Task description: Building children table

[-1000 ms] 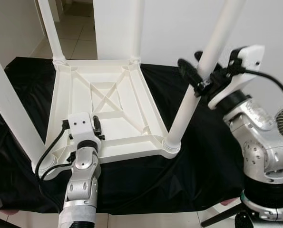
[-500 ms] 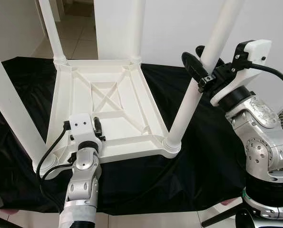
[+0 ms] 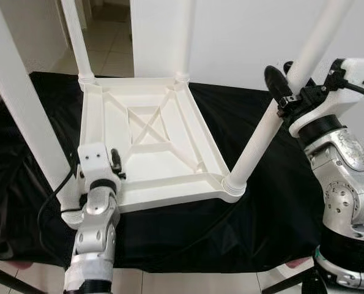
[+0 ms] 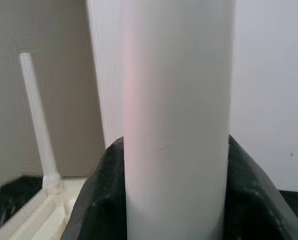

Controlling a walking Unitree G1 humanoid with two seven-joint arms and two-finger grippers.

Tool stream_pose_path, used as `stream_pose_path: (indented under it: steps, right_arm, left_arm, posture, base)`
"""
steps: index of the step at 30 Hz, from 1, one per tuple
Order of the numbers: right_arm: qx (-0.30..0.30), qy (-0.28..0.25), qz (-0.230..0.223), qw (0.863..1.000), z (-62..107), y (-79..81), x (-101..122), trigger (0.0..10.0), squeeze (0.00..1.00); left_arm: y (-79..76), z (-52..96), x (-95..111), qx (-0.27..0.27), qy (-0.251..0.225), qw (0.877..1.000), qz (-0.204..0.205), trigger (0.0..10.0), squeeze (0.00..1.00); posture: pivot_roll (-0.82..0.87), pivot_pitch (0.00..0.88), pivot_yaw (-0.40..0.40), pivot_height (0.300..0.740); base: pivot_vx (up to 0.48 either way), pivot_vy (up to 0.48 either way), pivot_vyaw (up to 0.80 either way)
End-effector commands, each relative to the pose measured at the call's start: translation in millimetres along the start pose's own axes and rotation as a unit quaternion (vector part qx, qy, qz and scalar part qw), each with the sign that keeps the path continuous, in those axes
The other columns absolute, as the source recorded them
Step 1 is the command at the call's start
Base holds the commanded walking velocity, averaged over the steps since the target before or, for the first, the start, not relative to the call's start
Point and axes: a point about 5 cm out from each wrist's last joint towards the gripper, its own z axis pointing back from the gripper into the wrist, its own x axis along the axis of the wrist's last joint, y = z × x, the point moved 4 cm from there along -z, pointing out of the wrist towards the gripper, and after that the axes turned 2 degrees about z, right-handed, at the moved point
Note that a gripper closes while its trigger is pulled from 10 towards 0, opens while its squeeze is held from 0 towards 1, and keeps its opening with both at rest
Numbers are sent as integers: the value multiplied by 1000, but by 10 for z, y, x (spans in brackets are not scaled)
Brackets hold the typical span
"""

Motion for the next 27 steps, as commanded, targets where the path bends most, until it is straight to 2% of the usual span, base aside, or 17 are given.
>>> stream_pose_path:
  steps: [1,2,6,8,10,11,14,16,18,19,21,23,25,26,27]
  right_arm:
    - [-142,22,8,990,167,-531,-138,0,0]
    - [-165,23,-4,986,203,-597,-169,0,0]
    - [-190,22,-13,981,245,-680,-190,0,0]
    - [-225,33,-21,973,342,-814,-286,0,0]
    - [-225,33,-21,973,342,-814,-286,0,0]
    - [-248,47,-29,967,417,-883,-394,0,0]
    - [-262,56,-35,963,470,-920,-469,0,0]
    - [-301,98,-64,946,660,-1001,-791,0,0]
    - [-301,98,-64,946,660,-1001,-791,0,0]
    - [-320,121,-86,936,773,-1042,-970,0,0]
    - [-339,142,-109,924,891,-1076,-1138,0,0]
    - [-341,143,-112,922,902,-1080,-1154,0,0]
    - [-346,151,-92,921,948,-1104,-1196,0,0]
    - [-346,172,-103,917,1030,-1080,-1351,0,0]
    - [-346,172,-103,917,1030,-1080,-1351,0,0]
  left_arm:
    - [71,-24,135,15,-16,1000,4,10000,0]
    - [38,-29,159,12,-19,1000,7,10000,0]
    - [5,-35,181,8,-22,1000,8,10000,0]
    - [-34,-58,247,1,-27,1000,5,10000,0]
    - [-34,-58,247,1,-27,1000,5,10000,0]
    - [-61,-83,315,-5,-35,999,4,10000,0]
    - [-77,-100,362,-8,-40,999,3,10000,0]
    - [-150,-151,513,-19,-53,998,-1,10000,0]
    - [-150,-151,513,-19,-53,998,-1,10000,0]
    - [-197,-172,596,-24,-60,998,-3,10000,0]
    - [-243,-189,678,-27,-68,997,-3,10000,0]
    - [-248,-190,687,-28,-68,997,-4,10000,0]
    - [-268,-192,714,-29,-70,997,-4,10000,0]
    - [-316,-183,765,-31,-74,997,2,10000,0]
    - [-316,-183,765,-31,-74,997,2,10000,0]
  posture:
    - [-39,98,-39,740]
    - [-41,99,-38,740]
    - [-40,99,-36,740]
    - [-33,104,-31,740]
    - [-33,104,-31,740]
    - [-32,102,-28,740]
    - [-29,99,-25,740]
    - [-13,97,-16,740]
    - [-13,97,-16,740]
    - [-13,97,-16,740]
    - [-13,97,-16,740]
    - [-13,97,-16,740]
    - [-12,98,-16,740]
    - [-4,96,-13,740]
    - [-4,96,-13,740]
  base:
    - [0,0,0]
    - [0,0,0]
    - [0,0,0]
    - [0,0,0]
    - [0,0,0]
    - [0,0,0]
    - [0,0,0]
    - [0,0,0]
    - [0,0,0]
    - [0,0,0]
    - [0,0,0]
    - [0,0,0]
    - [0,0,0]
    - [0,0,0]
    - [0,0,0]
